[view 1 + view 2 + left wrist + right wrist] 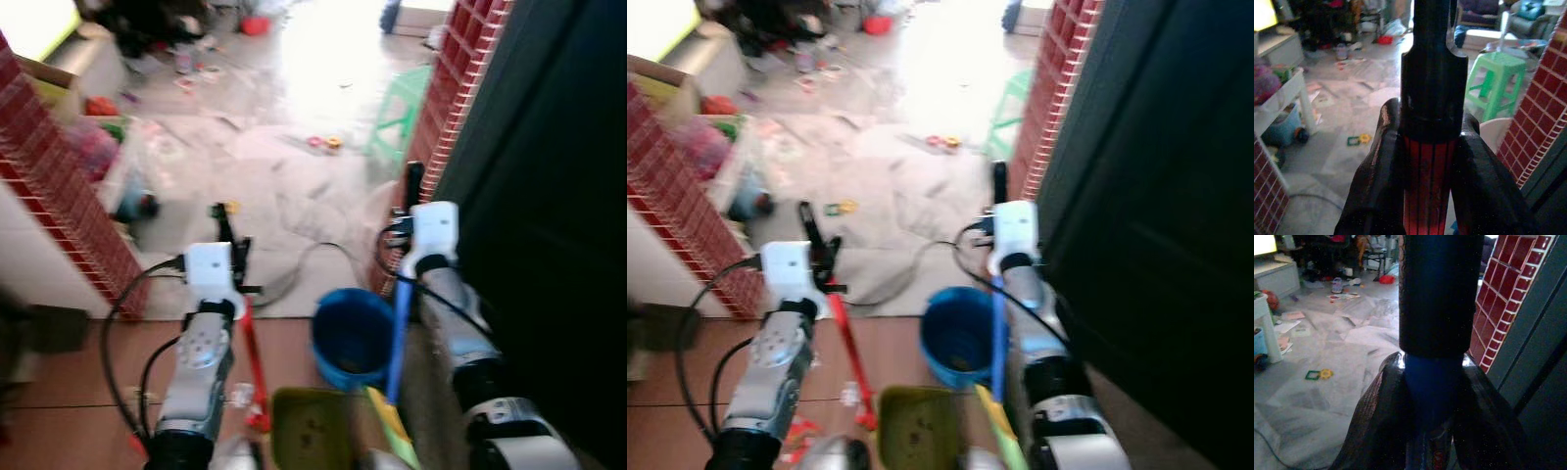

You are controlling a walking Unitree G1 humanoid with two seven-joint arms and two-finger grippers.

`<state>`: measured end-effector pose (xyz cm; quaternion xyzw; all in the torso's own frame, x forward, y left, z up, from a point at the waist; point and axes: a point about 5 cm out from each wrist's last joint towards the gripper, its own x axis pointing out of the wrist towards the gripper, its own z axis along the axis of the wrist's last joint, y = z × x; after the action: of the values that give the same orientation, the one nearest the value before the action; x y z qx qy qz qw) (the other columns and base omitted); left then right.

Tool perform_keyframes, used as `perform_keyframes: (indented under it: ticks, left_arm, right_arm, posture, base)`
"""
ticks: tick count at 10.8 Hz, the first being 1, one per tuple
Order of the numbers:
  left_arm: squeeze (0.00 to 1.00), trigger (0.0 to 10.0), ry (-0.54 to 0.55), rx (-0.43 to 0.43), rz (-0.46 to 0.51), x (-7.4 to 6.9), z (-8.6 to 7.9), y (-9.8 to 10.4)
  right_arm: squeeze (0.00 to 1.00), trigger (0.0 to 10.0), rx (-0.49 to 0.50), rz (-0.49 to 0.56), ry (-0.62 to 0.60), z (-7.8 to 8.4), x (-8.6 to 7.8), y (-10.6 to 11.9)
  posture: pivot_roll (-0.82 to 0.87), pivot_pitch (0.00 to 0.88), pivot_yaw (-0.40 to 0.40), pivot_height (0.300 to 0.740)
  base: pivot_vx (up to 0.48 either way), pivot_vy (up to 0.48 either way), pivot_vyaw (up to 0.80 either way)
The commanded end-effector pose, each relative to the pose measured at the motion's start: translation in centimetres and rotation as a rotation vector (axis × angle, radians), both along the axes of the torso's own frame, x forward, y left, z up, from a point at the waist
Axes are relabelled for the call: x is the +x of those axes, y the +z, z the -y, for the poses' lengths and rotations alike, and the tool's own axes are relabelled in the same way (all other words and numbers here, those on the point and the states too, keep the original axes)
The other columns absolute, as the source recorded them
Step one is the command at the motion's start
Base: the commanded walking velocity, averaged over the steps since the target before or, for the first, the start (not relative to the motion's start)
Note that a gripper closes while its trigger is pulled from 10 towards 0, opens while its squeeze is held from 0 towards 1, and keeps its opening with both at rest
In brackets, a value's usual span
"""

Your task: Sweep floor

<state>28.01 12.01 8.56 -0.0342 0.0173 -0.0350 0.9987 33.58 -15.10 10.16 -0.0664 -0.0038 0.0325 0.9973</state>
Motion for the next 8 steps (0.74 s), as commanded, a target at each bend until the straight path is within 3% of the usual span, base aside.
perform_keyframes:
  ticks: [1,3,5,8]
  left_arm:
    - [0.00,10.0,-0.019,-0.017,0.033,0.61,0.58,1.04]
    - [0.00,10.0,-0.068,0.001,0.033,0.67,1.31,1.12]
    - [0.00,10.0,-0.079,0.037,0.047,0.75,1.08,1.38]
    - [0.00,10.0,-0.115,0.026,0.056,0.91,1.49,1.74]
  right_arm:
    - [0.00,10.0,0.015,0.053,-0.007,-0.19,0.24,0.92]
    - [0.00,10.0,0.014,0.062,-0.027,0.03,0.05,0.90]
    - [0.00,10.0,0.010,0.061,-0.040,0.14,-0.20,0.68]
    - [0.00,10.0,0.010,0.063,-0.043,-0.07,-0.19,0.63]
  posture:
    - [-0.09,0.000,0.033,0.740]
    - [-0.11,0.000,0.062,0.740]
    - [-0.11,0.000,0.069,0.740]
    - [-0.11,0.000,0.073,0.740]
  base:
    - [0.000,0.480,0.00]
    - [0.000,0.480,0.00]
    - [0.000,0.000,0.00]
    - [-0.092,0.000,0.00]
